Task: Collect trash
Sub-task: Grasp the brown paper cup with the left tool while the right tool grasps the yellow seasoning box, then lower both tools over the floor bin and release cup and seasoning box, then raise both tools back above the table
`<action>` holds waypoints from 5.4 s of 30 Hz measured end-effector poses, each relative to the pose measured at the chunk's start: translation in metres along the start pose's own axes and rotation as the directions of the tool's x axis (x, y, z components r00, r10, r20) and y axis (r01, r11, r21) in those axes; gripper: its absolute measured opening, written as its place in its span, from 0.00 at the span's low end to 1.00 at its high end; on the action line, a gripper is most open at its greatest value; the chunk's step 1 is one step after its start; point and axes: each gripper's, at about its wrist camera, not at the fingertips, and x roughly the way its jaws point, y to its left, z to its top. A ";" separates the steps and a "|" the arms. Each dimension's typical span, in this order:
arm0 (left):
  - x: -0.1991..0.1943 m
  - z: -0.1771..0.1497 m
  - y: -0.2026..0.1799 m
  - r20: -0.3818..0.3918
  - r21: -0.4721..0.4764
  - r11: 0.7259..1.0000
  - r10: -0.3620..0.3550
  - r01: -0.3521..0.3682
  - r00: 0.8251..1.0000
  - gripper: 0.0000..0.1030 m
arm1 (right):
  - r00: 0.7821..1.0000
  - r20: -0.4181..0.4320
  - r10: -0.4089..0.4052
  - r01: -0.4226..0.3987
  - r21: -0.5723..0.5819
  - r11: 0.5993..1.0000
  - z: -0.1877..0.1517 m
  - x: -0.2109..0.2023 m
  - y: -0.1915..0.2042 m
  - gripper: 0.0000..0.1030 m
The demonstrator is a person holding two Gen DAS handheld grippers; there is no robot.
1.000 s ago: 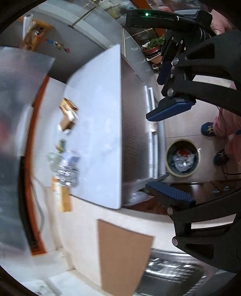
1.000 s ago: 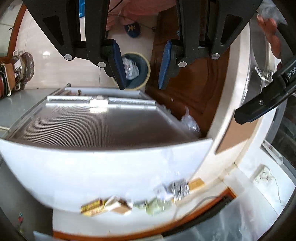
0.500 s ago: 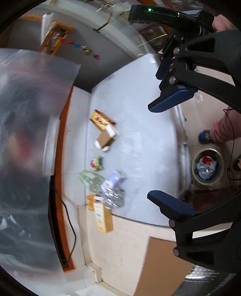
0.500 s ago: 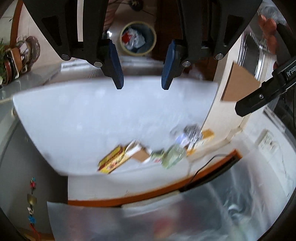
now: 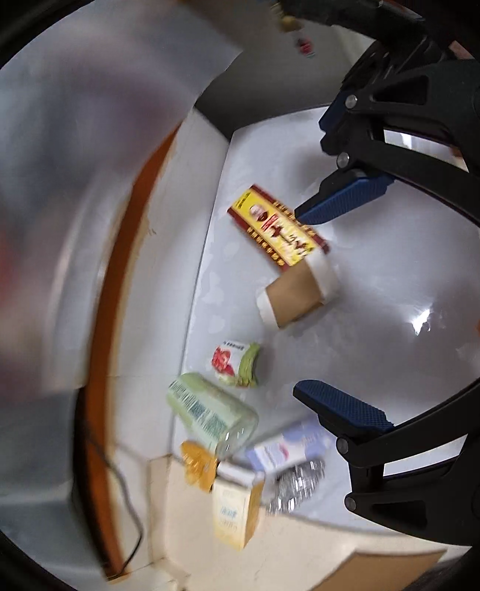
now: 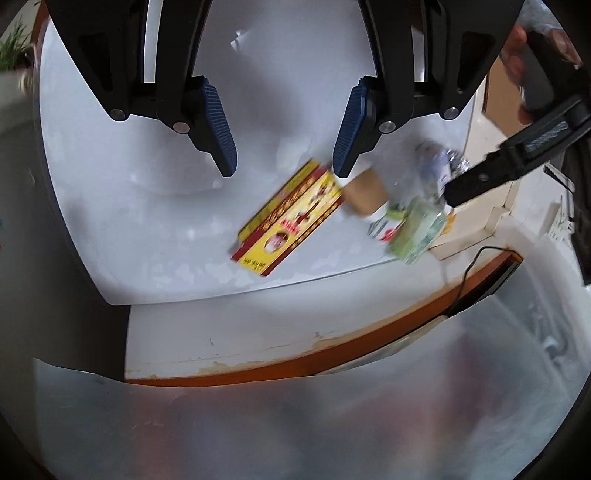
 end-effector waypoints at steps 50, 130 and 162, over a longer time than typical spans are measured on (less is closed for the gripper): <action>0.006 0.000 0.056 0.029 -0.215 0.956 0.210 -0.199 0.977 0.48 | 0.942 -0.244 -0.229 0.218 -0.069 0.973 0.054 0.185 0.045 0.76; 0.186 -0.499 0.279 -0.406 -0.143 0.974 0.104 -0.175 0.908 0.48 | 0.872 -0.483 -0.073 -0.099 -0.321 0.942 -0.542 0.271 0.103 0.63; 0.111 -0.442 0.257 -0.334 -0.110 0.964 0.192 -0.240 0.923 0.76 | 0.889 -0.455 -0.053 -0.091 -0.288 0.953 -0.472 0.232 0.110 0.69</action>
